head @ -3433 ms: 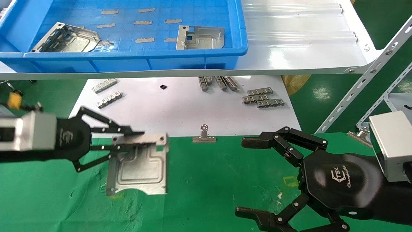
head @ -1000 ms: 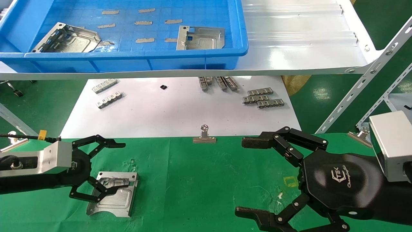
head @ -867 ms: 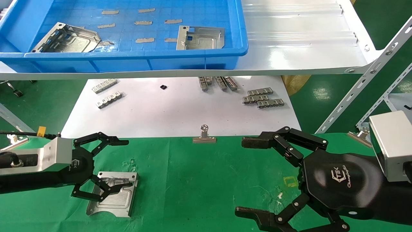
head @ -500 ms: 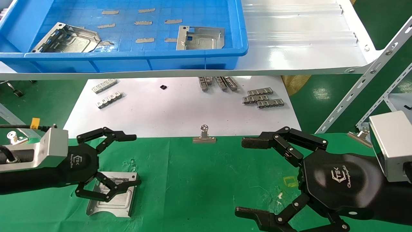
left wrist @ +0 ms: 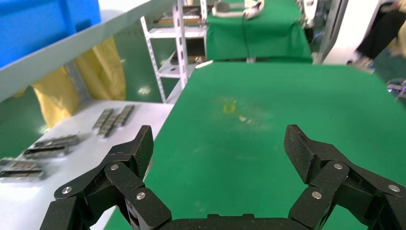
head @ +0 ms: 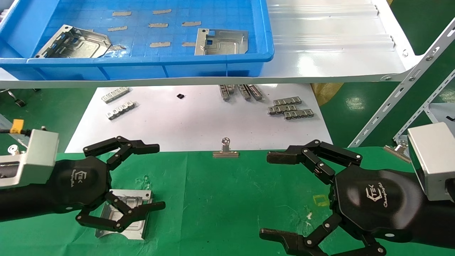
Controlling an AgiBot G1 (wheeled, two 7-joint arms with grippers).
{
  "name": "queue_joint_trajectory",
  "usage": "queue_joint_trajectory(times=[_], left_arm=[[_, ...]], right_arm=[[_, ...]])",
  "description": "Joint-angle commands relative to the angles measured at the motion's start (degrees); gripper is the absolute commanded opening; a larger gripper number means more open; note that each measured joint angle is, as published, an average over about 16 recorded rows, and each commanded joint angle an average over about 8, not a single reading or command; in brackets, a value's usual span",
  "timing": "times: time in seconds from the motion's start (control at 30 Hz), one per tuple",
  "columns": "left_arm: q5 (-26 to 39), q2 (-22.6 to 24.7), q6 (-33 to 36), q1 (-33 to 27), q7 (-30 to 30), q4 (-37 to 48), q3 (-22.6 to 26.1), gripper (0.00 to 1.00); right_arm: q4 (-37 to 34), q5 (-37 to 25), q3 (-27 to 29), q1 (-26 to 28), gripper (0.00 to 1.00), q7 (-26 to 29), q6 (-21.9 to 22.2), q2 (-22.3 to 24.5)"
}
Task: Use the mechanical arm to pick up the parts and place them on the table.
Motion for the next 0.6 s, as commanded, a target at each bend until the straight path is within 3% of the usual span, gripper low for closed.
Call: queue_joint_trajectory(times=[0.03,0.6], left_arm=[[-0.57,-0.32,-0.19,1.01,-1.90,-2.08,-1.17,1.00],[-5.02,-2.86,-1.63,9.00,-16.56,-18.48,-10.42,1.00]], right_arm=[[0.00,0.00,0.00,0.00,1.00,0.00,0.00,0.00],[-0.01,0.03,-0.02,0.00,1.00,-0.01,0.02,0.01]])
